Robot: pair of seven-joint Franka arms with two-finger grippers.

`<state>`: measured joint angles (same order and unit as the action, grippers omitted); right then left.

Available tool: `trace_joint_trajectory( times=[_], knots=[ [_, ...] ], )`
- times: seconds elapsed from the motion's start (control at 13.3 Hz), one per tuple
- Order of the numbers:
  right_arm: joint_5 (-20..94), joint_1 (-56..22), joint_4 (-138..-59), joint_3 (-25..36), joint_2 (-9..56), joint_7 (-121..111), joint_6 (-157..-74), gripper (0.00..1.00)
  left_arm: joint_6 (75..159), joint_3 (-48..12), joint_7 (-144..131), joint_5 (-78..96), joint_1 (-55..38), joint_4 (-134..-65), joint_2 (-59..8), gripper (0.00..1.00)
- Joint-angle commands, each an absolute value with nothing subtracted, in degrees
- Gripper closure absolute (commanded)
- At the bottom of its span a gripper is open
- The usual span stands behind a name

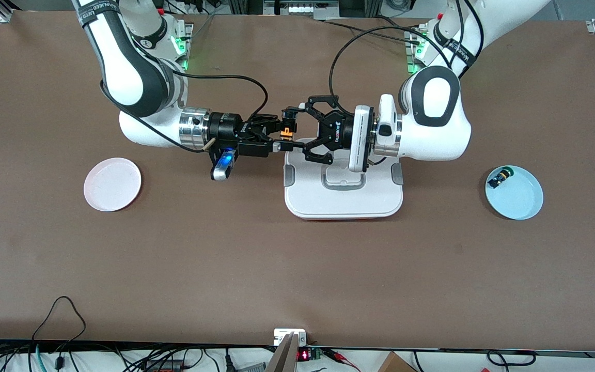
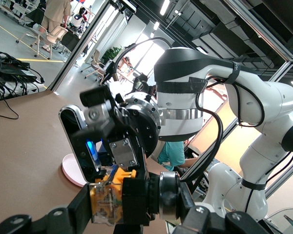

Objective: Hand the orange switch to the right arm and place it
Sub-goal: 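Close the right gripper on the switch held by the left gripper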

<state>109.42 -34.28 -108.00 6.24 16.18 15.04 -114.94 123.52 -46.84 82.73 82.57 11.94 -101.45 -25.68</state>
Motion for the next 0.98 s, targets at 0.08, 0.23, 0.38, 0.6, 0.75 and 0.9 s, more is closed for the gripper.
trace_joint_trajectory(
  times=[0.08,0.23,0.38,0.6,0.75,0.9],
  knots=[
    [103.73,-33.67,-109.77,6.06,13.89,13.19,-106.98,0.71,124.19,-47.37,83.41,84.9,13.1,-103.27,-23.55,1.0],
    [101.69,-32.61,-110.04,6.06,13.8,13.18,-104.42,0.73,124.19,-47.37,83.41,84.9,13.1,-103.27,-23.55,1.0],
    [101.69,-32.69,-110.04,6.06,13.71,13.36,-104.41,0.74,124.19,-47.37,83.41,84.9,13.1,-103.27,-23.55,1.0],
    [101.69,-32.61,-109.95,6.06,13.71,13.18,-104.41,0.75,124.19,-47.29,84.28,84.9,13.18,-103.27,-23.55,0.32],
    [101.69,-32.7,-109.95,6.06,13.71,13.18,-104.41,0.75,123.75,-47.37,84.29,84.82,14.41,-103.27,-22.07,0.0],
    [101.69,-32.7,-109.95,6.06,13.71,13.18,-104.41,0.75,123.4,-47.46,84.03,84.81,15.29,-103.27,-21.89,0.0]
  ],
)
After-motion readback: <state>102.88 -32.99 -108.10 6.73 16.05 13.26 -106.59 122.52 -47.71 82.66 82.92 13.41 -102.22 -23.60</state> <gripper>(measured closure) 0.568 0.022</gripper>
